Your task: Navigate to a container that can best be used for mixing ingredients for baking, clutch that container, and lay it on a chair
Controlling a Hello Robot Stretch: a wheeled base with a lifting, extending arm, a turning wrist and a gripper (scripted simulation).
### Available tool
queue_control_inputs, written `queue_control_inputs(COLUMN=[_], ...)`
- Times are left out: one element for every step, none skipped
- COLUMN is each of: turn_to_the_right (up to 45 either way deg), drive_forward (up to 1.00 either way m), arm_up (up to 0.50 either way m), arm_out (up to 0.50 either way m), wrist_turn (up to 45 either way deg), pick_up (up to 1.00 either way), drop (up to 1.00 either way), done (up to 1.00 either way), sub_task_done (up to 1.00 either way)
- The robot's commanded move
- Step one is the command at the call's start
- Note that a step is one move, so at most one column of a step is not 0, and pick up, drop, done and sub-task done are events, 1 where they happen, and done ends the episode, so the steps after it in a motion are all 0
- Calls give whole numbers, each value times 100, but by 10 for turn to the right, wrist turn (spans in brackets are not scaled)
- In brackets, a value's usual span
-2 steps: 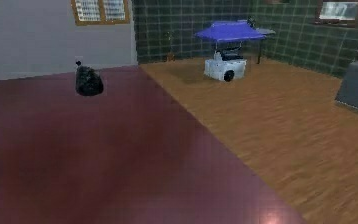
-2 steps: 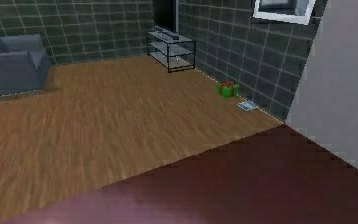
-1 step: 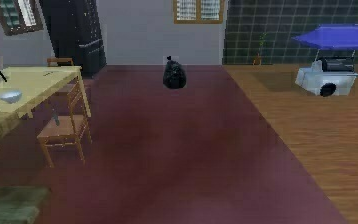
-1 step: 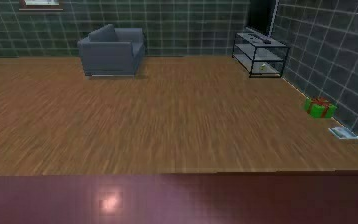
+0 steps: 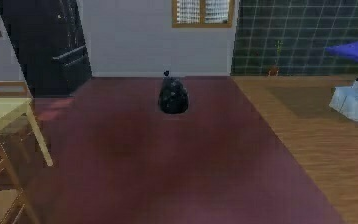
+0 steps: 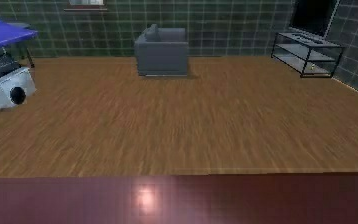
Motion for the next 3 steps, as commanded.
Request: queue_control_inputs(turn_to_the_right=[-450,-90,0], drive_forward=[0,0,40], arm_up=[0,0,0], arm_out=[0,0,0], wrist_turn=[0,0,0], pick_up=[0,0,0], drop=[0,0,0], done=[0,0,0], sub_task_done=[0,0,0])
